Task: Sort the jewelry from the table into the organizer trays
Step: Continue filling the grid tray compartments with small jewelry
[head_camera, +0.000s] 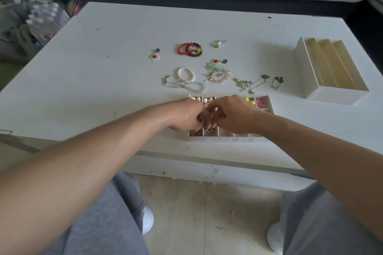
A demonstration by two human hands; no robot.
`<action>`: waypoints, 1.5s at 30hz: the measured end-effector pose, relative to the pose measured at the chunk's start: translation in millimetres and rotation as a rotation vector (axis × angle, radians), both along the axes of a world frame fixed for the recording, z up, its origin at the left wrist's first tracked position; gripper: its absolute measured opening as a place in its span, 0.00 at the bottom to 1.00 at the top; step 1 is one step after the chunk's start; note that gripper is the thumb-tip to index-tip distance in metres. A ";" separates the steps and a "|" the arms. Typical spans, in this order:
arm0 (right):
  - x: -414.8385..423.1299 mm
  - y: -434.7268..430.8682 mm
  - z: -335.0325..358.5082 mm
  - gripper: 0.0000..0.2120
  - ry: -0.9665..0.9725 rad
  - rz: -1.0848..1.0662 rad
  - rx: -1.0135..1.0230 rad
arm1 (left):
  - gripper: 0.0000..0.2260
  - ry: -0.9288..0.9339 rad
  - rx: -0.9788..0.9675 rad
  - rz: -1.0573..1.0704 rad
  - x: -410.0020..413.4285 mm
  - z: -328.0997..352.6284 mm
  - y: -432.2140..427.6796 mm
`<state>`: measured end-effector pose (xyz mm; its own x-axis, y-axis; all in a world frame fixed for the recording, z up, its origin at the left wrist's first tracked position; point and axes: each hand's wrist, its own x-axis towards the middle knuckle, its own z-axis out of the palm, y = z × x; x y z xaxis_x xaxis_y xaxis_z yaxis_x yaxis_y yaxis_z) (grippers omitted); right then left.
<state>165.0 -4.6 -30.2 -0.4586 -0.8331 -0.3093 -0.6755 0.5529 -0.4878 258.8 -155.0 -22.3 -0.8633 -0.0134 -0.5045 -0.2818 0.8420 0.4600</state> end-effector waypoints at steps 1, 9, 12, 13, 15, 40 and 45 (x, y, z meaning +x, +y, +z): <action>-1.6 0.4 1.0 0.19 0.000 -0.006 -0.009 | 0.14 0.012 0.012 0.012 -0.7 0.5 -0.2; -36.2 9.2 17.4 0.17 0.001 -0.179 -0.153 | 0.12 0.153 0.036 0.110 -17.2 6.7 -6.0; -54.5 13.6 13.4 0.15 0.006 -0.235 -0.177 | 0.11 0.202 0.019 0.156 -27.8 6.3 -8.0; -59.5 14.6 11.2 0.15 0.011 -0.252 -0.182 | 0.11 0.222 0.019 0.178 -31.1 5.3 -8.5; -69.0 15.5 7.7 0.15 0.033 -0.290 -0.188 | 0.12 0.254 0.019 0.215 -40.0 3.6 -9.7; -165.2 -3.2 -39.8 0.07 0.077 -0.454 -0.098 | 0.05 0.242 -0.204 0.357 -141.2 -43.9 -10.3; -158.0 -10.5 -42.7 0.07 0.026 -0.427 -0.080 | 0.02 0.175 -0.314 0.369 -137.9 -38.9 -13.0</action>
<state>6.9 -15.0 -72.9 -0.7742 -0.5876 -0.2353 -0.4065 0.7465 -0.5267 121.0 -167.9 -61.2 -0.8437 -0.4605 -0.2758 -0.5275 0.8064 0.2673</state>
